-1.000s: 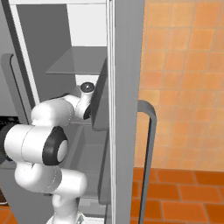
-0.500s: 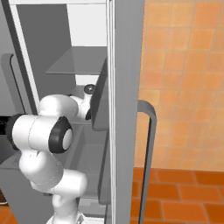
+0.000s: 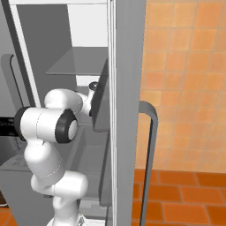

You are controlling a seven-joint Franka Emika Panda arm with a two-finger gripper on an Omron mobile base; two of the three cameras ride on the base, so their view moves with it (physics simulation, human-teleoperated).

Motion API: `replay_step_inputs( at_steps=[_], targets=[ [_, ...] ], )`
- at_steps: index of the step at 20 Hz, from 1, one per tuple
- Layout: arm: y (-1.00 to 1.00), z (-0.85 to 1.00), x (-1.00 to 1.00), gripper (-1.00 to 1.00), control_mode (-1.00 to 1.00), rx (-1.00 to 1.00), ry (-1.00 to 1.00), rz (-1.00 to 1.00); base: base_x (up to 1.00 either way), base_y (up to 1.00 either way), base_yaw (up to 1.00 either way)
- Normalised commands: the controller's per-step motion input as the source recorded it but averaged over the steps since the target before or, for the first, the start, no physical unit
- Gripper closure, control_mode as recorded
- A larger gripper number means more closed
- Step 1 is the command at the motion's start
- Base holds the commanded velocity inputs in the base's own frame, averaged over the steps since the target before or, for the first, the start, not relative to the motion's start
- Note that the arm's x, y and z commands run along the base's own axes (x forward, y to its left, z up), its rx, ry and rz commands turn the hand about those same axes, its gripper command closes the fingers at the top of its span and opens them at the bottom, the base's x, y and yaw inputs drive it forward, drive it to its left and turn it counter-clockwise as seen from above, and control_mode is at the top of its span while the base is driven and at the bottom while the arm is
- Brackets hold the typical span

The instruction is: Place one sweet potato and one chicken drumstick in each tupperware on the nearby counter, to pack two identical lunches.

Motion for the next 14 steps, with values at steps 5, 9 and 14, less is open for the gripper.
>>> replay_step_inputs(
  at_steps=[5,9,14],
  targets=[
    [0.03,-0.53,0.08,-1.00,-1.00,0.01,0.10,0.02,0.00,0.00,0.00],
    [0.31,-0.73,0.00,-1.00,-1.00,0.00,0.01,0.03,0.00,0.00,0.00],
    [0.39,-0.77,0.01,-1.00,-1.00,0.00,0.01,0.05,0.00,0.00,0.00]
  ],
)
